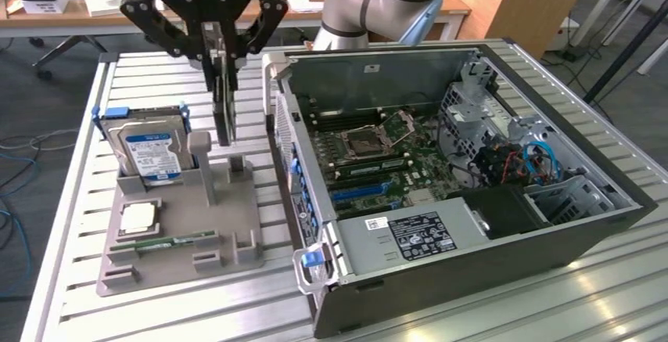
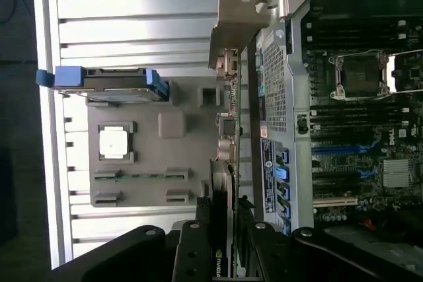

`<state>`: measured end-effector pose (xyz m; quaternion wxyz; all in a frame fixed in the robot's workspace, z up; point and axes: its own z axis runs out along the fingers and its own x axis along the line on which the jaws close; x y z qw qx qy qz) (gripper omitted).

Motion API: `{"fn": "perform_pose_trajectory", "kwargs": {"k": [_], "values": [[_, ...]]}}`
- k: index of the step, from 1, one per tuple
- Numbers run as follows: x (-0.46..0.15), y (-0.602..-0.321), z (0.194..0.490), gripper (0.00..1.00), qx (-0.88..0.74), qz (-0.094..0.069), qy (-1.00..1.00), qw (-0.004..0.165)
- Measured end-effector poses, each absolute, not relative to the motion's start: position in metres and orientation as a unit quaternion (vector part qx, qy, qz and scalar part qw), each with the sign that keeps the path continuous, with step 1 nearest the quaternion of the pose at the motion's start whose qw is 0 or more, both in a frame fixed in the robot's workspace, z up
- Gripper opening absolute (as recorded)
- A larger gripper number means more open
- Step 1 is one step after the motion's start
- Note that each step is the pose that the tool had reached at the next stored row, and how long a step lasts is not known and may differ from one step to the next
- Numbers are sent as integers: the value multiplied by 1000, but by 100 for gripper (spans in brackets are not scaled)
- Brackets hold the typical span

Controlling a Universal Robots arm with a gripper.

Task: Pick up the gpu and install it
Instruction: 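Pick up the gpu and move the gpu toward the slot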

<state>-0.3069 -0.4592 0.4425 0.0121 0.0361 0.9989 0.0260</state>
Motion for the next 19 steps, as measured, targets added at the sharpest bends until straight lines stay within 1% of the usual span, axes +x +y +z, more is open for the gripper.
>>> {"fn": "perform_pose_trajectory", "kwargs": {"k": [7, 11, 12, 19], "values": [[-307, -459, 465, 26, 36, 26, 999, 12], [-306, -459, 466, 26, 36, 26, 999, 12], [-289, -459, 466, 26, 36, 26, 999, 12], [-286, -459, 466, 26, 36, 26, 999, 12]]}}
